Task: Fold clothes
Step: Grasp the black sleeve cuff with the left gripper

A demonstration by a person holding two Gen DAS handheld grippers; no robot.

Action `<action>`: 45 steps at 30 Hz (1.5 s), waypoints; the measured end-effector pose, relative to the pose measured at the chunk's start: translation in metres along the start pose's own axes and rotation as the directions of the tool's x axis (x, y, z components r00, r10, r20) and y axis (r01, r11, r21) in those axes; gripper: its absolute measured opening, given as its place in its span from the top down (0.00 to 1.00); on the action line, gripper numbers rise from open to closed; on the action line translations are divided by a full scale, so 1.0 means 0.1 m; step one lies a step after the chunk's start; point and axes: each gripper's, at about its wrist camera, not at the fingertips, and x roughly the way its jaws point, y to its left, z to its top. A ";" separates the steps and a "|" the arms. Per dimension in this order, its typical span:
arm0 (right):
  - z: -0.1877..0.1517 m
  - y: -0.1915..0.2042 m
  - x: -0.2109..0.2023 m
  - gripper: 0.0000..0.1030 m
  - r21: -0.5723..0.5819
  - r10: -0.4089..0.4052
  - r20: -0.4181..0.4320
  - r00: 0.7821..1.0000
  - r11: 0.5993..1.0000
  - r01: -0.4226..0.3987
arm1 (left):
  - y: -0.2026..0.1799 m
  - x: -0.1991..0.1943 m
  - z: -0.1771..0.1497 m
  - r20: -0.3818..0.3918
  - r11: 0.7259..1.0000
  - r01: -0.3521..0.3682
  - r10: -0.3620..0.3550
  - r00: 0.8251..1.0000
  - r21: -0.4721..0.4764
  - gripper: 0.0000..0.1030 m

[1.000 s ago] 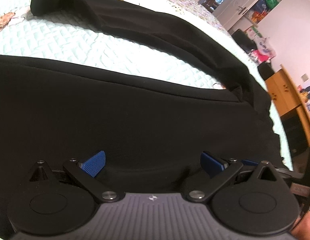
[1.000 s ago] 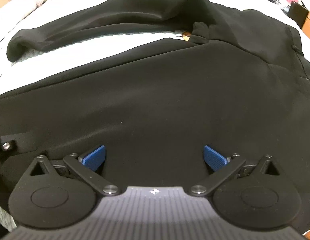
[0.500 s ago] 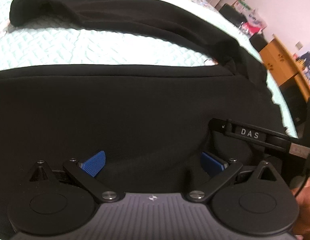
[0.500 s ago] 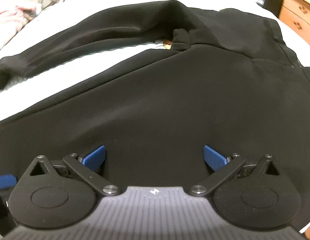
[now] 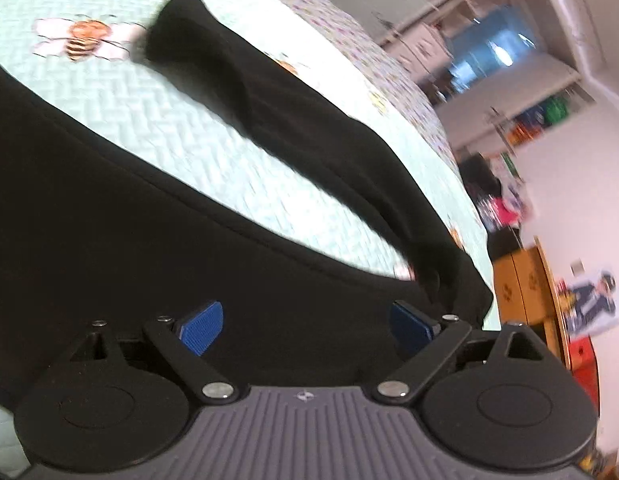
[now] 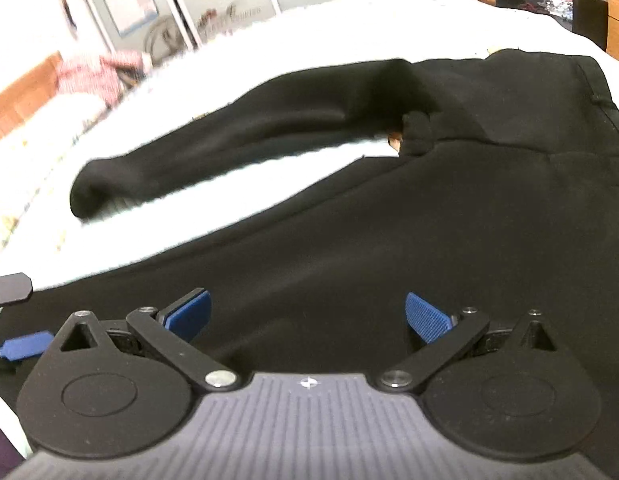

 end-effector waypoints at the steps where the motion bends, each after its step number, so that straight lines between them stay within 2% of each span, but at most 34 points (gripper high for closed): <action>1: 0.02 0.00 -0.01 0.00 0.000 0.015 0.025 1.000 1.000 -0.015 | -0.01 -0.02 0.06 0.009 1.000 -0.003 0.003 1.000 -0.017 0.09; 3: 0.09 0.02 -0.01 0.00 -0.034 0.042 0.082 0.996 0.999 -0.039 | -0.03 -0.06 0.17 0.026 0.999 -0.010 0.011 1.000 -0.050 0.08; 6: 0.17 -0.03 0.10 0.00 -0.033 0.053 0.110 0.992 0.998 -0.050 | 0.00 -0.02 0.39 0.018 0.990 -0.040 0.042 0.999 -0.139 0.06; 9: 0.13 -0.20 0.36 0.00 0.040 0.039 0.075 0.996 0.998 -0.042 | 0.10 0.12 0.69 -0.003 0.967 -0.076 0.078 0.997 -0.244 0.06; 12: -0.11 -0.33 0.52 0.00 -0.010 0.076 0.140 0.987 0.997 -0.075 | 0.25 0.25 1.00 0.047 0.938 -0.059 0.080 0.996 -0.342 0.06; 13: -0.16 -0.35 0.50 0.00 -0.016 0.089 0.174 0.981 0.996 -0.087 | 0.32 0.30 1.08 0.066 0.924 -0.044 0.075 0.995 -0.380 0.06; 16: -0.15 -0.39 0.52 0.00 -0.004 0.111 0.187 0.976 0.994 -0.112 | 0.62 0.51 1.37 0.115 0.858 0.010 0.058 0.992 -0.513 0.06; 20: -0.14 -0.48 0.53 0.00 0.033 0.150 0.210 0.966 0.986 -0.161 | 0.99 0.80 1.57 0.158 0.742 0.094 0.017 0.987 -0.663 0.06; 21: -0.14 -0.49 0.54 0.00 0.038 0.156 0.213 0.964 0.985 -0.168 | 1.04 0.84 1.59 0.173 0.728 0.102 0.022 0.985 -0.678 0.06; 23: -0.15 -0.52 0.56 0.00 0.048 0.166 0.220 0.961 0.982 -0.180 | 1.11 0.90 1.64 0.208 0.718 0.123 0.032 0.978 -0.686 0.06; 28: -0.17 -0.58 0.54 0.00 0.061 0.181 0.229 0.956 0.978 -0.199 | 1.11 0.92 1.82 0.296 0.763 0.154 0.051 0.954 -0.628 0.08; 32: -0.18 -0.59 0.54 0.00 0.062 0.182 0.232 0.955 0.977 -0.202 | 1.16 1.04 1.85 0.299 0.757 0.176 0.026 0.954 -0.630 0.10; 33: -0.19 -0.59 0.53 0.00 0.064 0.184 0.233 0.955 0.977 -0.203 | 1.17 1.06 1.86 0.308 0.758 0.187 0.020 0.951 -0.625 0.14; 34: -0.19 -0.59 0.53 0.00 0.065 0.185 0.234 0.954 0.977 -0.205 | 1.18 1.09 1.87 0.316 0.764 0.192 0.016 0.949 -0.616 0.19; 38: -0.18 -0.60 0.53 0.00 0.065 0.186 0.234 0.954 0.976 -0.206 | 1.15 1.09 1.90 0.328 0.793 0.163 0.049 0.943 -0.587 0.23; 39: -0.18 -0.61 0.53 0.00 0.065 0.186 0.234 0.954 0.976 -0.206 | 1.15 1.10 1.91 0.330 0.799 0.152 0.061 0.942 -0.582 0.27; 40: -0.18 -0.61 0.53 0.00 0.066 0.186 0.234 0.954 0.976 -0.206 | 1.14 1.10 1.93 0.326 0.805 0.134 0.077 0.942 -0.578 0.38; 41: -0.18 -0.61 0.53 0.00 0.066 0.186 0.234 0.954 0.976 -0.206 | 1.13 1.13 1.96 0.312 0.814 0.102 0.101 0.945 -0.572 0.44; 43: -0.18 -0.61 0.53 0.00 0.065 0.186 0.234 0.954 0.976 -0.206 | 1.07 1.15 2.02 0.263 0.847 -0.002 0.167 0.950 -0.531 0.73; 45: -0.18 -0.61 0.53 0.00 0.067 0.186 0.235 0.954 0.976 -0.207 | 0.99 1.18 2.10 0.234 0.882 -0.086 0.216 0.948 -0.464 0.81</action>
